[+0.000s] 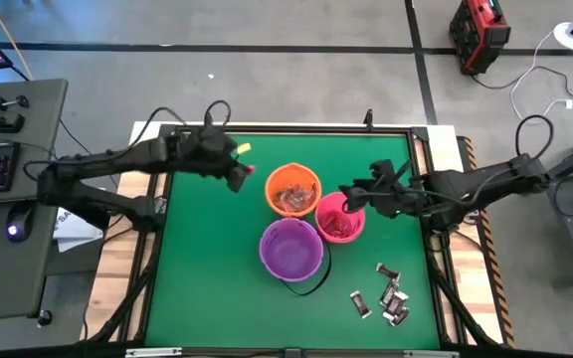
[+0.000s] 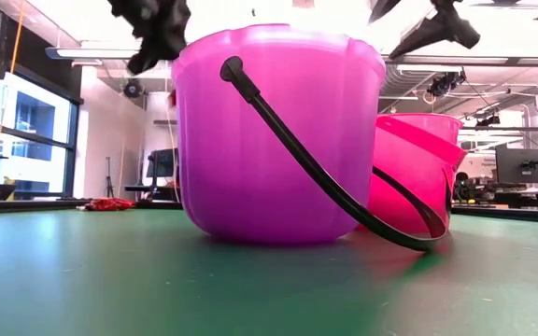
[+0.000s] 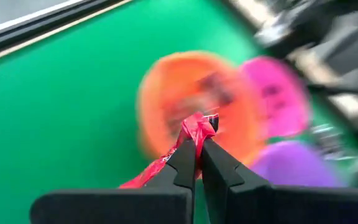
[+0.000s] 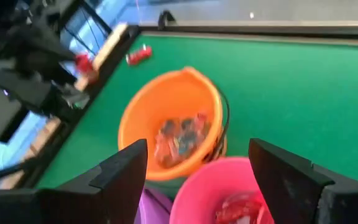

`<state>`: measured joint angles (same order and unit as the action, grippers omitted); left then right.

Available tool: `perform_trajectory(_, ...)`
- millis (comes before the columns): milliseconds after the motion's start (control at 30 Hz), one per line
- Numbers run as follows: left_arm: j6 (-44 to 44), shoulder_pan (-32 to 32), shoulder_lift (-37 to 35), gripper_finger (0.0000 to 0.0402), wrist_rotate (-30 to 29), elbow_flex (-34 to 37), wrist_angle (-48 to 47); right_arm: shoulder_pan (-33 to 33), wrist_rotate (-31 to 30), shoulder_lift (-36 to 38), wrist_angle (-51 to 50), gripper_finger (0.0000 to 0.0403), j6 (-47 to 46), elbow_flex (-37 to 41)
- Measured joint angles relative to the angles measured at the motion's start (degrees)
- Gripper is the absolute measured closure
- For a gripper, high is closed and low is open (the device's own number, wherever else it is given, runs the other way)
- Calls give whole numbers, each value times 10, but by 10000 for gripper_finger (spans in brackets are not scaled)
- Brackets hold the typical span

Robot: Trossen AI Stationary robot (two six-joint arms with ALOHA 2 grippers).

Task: Sort candy by brand, put in halloween buckets
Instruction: Put the red chocolate bar into the pink bucket

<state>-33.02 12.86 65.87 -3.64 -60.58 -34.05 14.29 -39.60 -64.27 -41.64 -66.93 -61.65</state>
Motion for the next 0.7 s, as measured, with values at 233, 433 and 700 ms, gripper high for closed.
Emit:
perform_trajectory(233, -53, -114, 53, 401, -30, 0, 224, 1, -28, 34, -2, 130, 15, 0)
perform_trajectory(433, -60, -149, 151, 401, -13, 0, 415, 1, -44, 35, -2, 130, 27, 0)
perform_trajectory(700, -98, -172, 275, 401, 33, 0, 622, 0, -50, 35, -1, 130, 25, 0)
